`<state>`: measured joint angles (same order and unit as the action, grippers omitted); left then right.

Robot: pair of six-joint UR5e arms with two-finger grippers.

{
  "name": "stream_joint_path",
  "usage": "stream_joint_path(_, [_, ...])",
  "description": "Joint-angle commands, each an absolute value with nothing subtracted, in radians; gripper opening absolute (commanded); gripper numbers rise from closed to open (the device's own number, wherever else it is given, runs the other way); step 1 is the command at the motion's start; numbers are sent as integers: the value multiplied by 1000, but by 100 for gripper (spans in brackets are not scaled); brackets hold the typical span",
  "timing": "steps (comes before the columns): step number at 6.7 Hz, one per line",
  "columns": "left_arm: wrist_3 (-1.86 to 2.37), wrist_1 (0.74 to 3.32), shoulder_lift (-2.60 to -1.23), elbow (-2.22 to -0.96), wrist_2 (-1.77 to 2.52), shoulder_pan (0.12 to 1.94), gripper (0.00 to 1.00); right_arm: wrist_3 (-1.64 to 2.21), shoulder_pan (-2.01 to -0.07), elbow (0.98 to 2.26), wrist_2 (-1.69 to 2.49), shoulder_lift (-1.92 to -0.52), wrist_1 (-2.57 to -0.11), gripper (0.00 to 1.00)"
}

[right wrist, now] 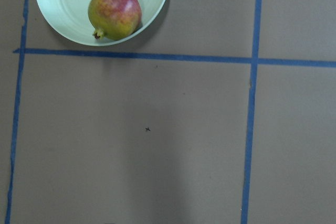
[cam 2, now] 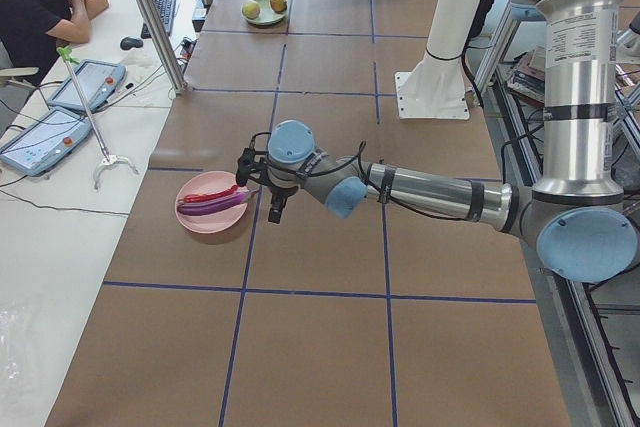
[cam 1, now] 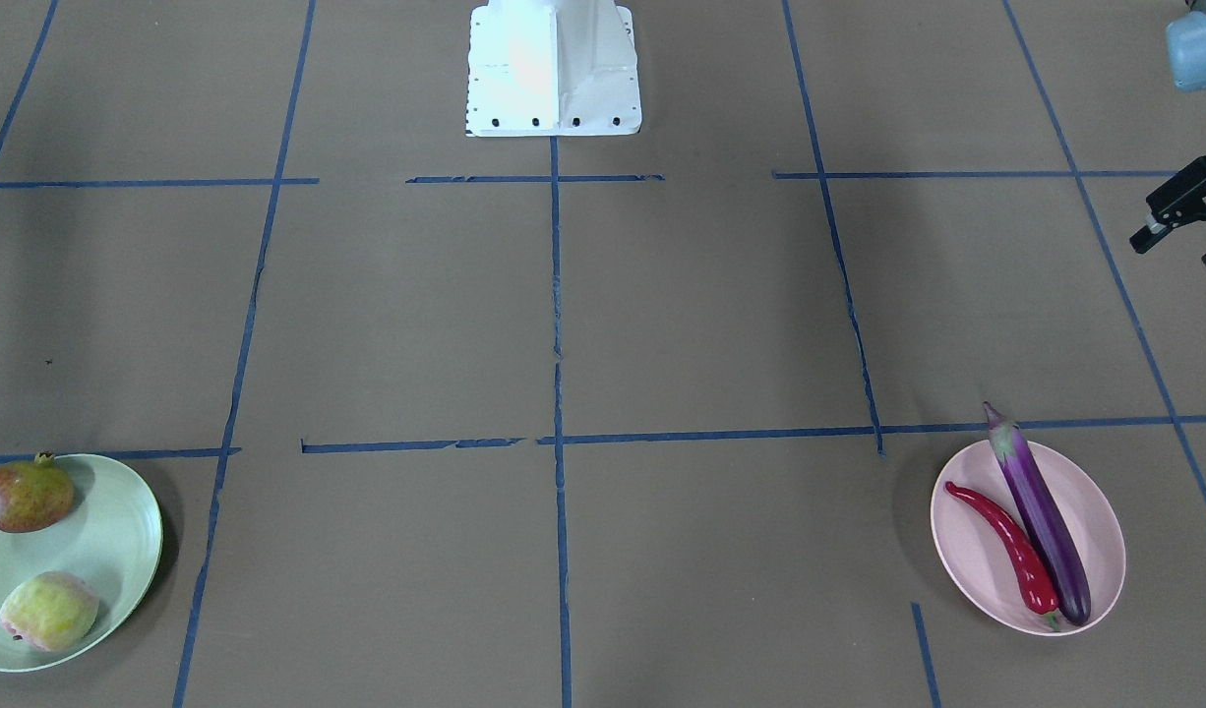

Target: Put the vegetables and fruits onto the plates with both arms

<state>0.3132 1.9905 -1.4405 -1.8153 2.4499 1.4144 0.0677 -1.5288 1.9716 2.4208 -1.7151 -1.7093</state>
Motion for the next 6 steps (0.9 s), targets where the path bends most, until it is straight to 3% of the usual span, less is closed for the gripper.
stream_joint_path(1, [-81,1733,-1402,-1863,2435,1572,100,28,-1562,2011,2419,-1830,-1709,100])
stream_joint_path(3, [-173,1561,-1393,-1919,2433,1621,100,5,-1562,2023,2405,-1873,-1689,100])
stream_joint_path(6, [-178,1522,-1356,-1956,2373,1608,100,-55,-1562,2019,2402,-1899,-1687,100])
